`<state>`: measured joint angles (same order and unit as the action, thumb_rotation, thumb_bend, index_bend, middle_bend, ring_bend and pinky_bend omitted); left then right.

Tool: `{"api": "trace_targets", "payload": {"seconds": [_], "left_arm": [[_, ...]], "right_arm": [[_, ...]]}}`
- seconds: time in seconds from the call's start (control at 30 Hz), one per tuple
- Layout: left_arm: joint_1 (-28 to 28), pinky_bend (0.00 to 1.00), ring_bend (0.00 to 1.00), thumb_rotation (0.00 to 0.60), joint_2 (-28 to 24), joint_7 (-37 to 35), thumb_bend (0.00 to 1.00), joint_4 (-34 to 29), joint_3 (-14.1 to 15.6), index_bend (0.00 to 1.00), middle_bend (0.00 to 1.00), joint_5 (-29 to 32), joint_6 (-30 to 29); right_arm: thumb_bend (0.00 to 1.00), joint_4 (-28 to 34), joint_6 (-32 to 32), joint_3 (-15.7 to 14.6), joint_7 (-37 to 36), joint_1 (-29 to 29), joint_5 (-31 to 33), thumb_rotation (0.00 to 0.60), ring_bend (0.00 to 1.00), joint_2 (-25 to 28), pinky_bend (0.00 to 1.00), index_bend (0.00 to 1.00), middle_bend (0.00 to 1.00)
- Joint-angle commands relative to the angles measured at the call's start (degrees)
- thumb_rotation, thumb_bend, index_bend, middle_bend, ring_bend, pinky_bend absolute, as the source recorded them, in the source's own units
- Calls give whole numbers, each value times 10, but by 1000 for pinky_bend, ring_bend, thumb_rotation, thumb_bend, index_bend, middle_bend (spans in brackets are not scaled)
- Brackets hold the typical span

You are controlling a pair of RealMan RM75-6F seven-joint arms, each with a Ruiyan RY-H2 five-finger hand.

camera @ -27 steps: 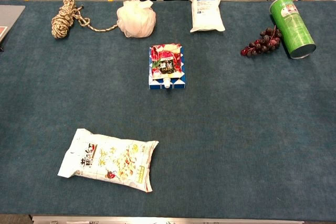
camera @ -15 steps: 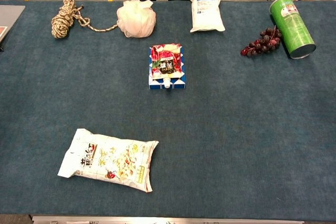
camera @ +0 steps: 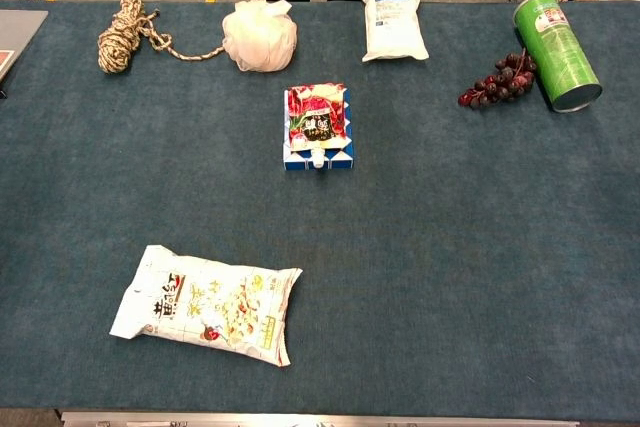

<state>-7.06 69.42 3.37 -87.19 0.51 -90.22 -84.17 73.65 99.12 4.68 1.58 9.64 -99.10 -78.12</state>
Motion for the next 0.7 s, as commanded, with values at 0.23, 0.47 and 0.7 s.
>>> {"api": "trace_targets", "payload": {"seconds": [0.23,0.47,0.7], "left_arm": [[0,459,159,600,0,0,544,-1,0,407,155,0,1],[-1,459,159,600,0,0,544,0,0,408,155,0,3],[-1,459,159,600,1,0,544,1,0,409,155,1,3]], "right_arm": [[920,3,-10,0,13,0,7,600,159,-2,870,127,0],[1000,10,-10,2,10,-1,11,600,159,-1,902,0,0],[1000,13,-14,2,4,-1,13,600,159,1,914,0,0]]}}
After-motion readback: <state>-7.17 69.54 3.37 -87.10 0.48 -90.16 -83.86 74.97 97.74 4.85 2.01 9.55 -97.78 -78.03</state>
